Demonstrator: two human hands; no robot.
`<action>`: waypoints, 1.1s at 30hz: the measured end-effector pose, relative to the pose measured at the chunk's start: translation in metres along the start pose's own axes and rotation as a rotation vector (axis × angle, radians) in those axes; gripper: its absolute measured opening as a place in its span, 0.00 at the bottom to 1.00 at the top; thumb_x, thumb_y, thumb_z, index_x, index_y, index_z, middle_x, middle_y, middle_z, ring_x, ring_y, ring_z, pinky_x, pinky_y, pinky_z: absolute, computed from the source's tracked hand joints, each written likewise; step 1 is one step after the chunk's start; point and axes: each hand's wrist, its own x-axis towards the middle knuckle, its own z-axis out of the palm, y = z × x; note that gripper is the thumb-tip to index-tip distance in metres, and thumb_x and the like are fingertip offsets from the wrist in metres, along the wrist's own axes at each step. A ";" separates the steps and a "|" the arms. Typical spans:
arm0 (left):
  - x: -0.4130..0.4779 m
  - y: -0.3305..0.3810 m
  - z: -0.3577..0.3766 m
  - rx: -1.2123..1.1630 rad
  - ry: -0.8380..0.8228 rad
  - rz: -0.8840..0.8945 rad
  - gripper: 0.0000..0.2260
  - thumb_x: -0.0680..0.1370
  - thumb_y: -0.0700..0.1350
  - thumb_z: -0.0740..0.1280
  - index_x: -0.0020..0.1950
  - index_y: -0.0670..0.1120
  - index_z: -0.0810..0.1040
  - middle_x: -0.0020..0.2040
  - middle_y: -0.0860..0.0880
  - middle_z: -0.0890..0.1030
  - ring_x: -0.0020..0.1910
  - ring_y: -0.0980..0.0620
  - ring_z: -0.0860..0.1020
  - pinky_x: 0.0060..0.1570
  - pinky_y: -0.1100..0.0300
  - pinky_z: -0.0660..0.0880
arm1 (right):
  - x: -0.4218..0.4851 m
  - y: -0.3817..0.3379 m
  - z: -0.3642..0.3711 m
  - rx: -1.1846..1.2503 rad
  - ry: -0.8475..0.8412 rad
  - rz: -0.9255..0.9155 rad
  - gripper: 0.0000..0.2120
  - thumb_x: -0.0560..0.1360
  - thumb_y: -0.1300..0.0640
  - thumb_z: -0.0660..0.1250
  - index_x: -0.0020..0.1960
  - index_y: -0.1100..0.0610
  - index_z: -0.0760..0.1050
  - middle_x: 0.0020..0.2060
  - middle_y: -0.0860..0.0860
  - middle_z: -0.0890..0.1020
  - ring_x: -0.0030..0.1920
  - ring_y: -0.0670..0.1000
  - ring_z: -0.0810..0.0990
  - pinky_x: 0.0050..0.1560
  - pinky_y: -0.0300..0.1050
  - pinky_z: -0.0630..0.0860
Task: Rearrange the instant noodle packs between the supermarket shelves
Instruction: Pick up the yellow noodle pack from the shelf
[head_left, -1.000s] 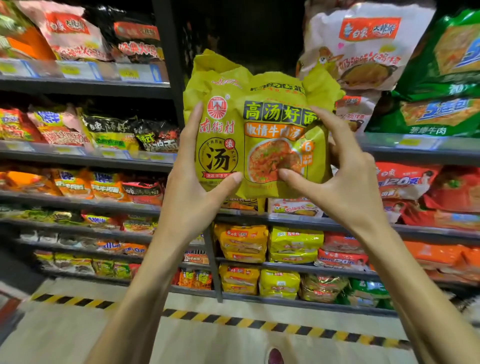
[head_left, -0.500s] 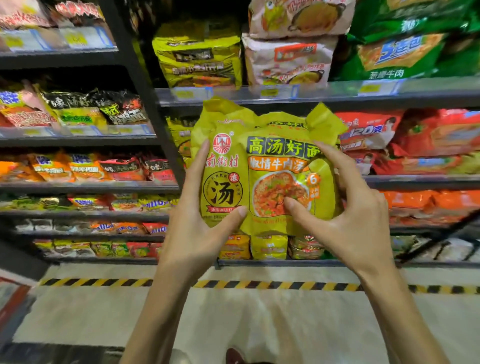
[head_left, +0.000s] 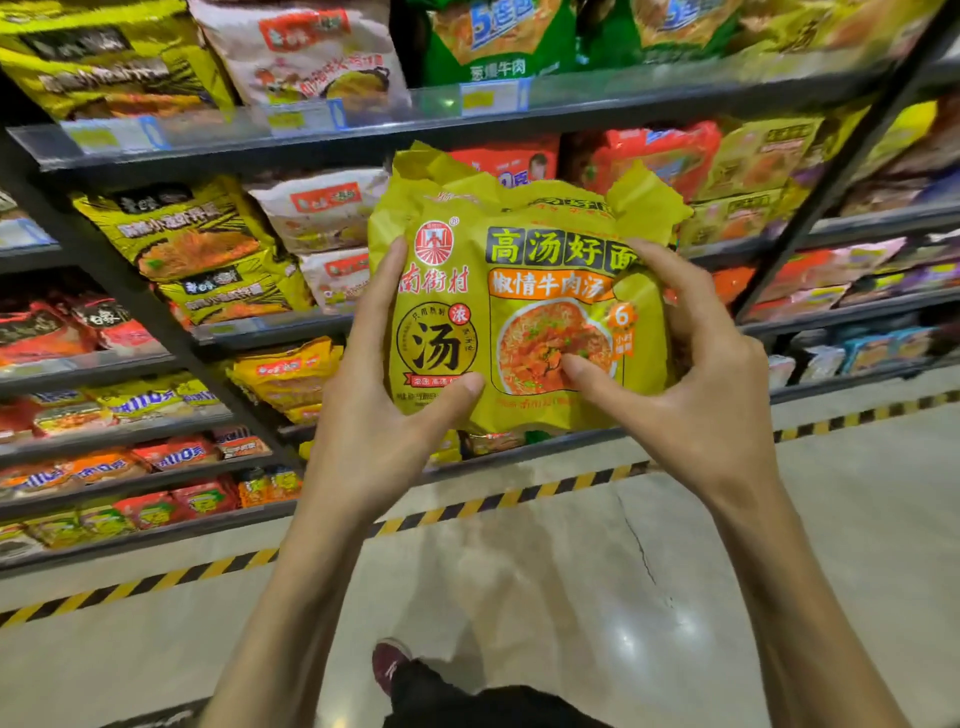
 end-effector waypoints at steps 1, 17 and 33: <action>-0.002 0.004 0.012 -0.011 -0.015 0.003 0.42 0.74 0.39 0.76 0.81 0.58 0.57 0.75 0.71 0.62 0.73 0.69 0.66 0.69 0.63 0.69 | -0.005 0.006 -0.011 0.010 0.003 0.023 0.37 0.68 0.48 0.79 0.73 0.43 0.67 0.59 0.36 0.79 0.53 0.44 0.83 0.53 0.53 0.81; 0.030 0.044 0.171 -0.025 -0.216 0.090 0.42 0.73 0.46 0.76 0.80 0.63 0.56 0.75 0.73 0.61 0.73 0.70 0.65 0.71 0.59 0.68 | -0.023 0.085 -0.145 -0.012 0.159 0.172 0.37 0.69 0.52 0.79 0.73 0.41 0.66 0.60 0.38 0.79 0.55 0.40 0.82 0.55 0.48 0.82; 0.170 0.075 0.349 -0.104 -0.294 0.229 0.43 0.73 0.36 0.76 0.81 0.55 0.57 0.75 0.69 0.61 0.73 0.72 0.62 0.68 0.73 0.63 | 0.089 0.205 -0.285 -0.181 0.109 0.179 0.42 0.67 0.52 0.80 0.73 0.35 0.61 0.61 0.36 0.77 0.57 0.43 0.81 0.55 0.54 0.80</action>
